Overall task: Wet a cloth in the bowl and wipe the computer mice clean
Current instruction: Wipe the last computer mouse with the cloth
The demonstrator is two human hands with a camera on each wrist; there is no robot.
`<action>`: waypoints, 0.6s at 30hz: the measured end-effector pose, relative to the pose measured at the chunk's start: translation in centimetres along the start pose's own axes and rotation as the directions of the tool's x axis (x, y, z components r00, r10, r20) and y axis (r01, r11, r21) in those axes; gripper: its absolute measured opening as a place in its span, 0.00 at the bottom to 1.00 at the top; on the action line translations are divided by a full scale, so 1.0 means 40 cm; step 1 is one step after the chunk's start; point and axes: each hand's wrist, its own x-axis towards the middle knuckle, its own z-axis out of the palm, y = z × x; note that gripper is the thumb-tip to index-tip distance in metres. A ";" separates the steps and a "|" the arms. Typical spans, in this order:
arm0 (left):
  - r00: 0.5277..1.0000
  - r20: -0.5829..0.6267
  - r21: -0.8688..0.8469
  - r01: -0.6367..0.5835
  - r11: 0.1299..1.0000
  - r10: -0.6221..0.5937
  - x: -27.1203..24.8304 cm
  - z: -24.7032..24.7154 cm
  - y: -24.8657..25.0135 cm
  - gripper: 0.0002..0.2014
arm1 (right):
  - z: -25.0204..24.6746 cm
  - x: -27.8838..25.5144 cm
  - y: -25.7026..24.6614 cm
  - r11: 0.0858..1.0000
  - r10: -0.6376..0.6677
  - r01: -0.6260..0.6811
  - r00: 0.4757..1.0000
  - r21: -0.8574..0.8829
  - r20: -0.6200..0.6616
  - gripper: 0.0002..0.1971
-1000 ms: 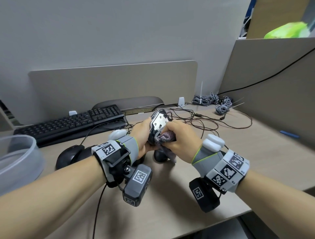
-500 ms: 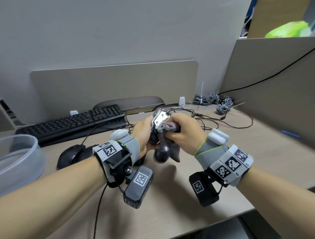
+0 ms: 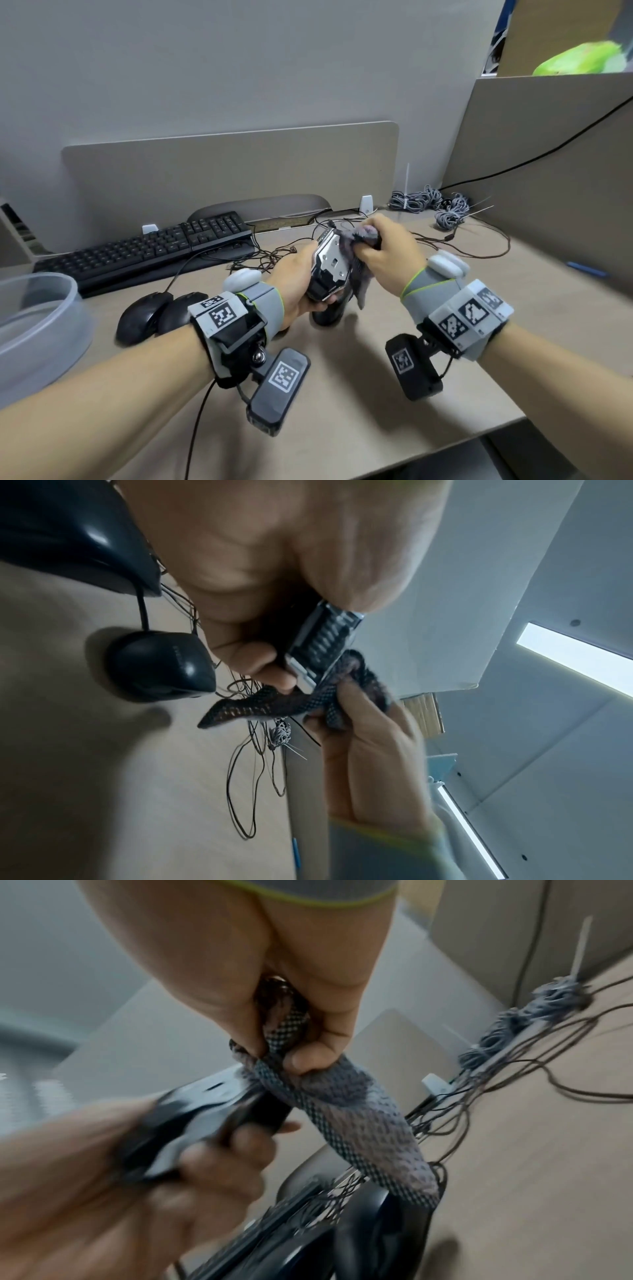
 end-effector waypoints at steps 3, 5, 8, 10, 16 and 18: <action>1.000 0.000 -0.009 -0.009 1.000 0.009 0.012 -0.010 -0.007 0.14 | 0.019 -0.045 -0.033 0.989 -0.143 0.145 0.980 -0.006 0.137 0.09; 0.999 0.043 -0.009 -0.007 1.000 0.007 0.010 -0.012 -0.004 0.23 | 0.011 -0.020 -0.028 0.994 -0.101 0.095 0.988 0.050 0.120 0.10; 0.988 0.153 0.074 0.001 0.997 -0.012 0.004 -0.016 0.012 0.39 | -0.008 0.013 0.002 0.981 0.048 -0.062 0.996 0.182 0.079 0.11; 0.983 0.182 0.105 -0.021 0.994 0.002 0.002 -0.018 0.014 0.37 | -0.011 0.009 0.002 0.970 0.050 -0.072 0.994 0.231 0.096 0.15; 0.994 0.069 -0.002 0.085 0.996 -0.085 0.011 -0.028 0.022 0.22 | -0.030 0.022 0.007 0.950 0.103 -0.117 0.993 0.290 0.065 0.14; 0.993 0.037 -0.047 0.114 0.992 -0.113 0.018 -0.035 0.027 0.19 | -0.034 0.028 0.010 0.951 0.109 -0.118 0.993 0.287 0.046 0.15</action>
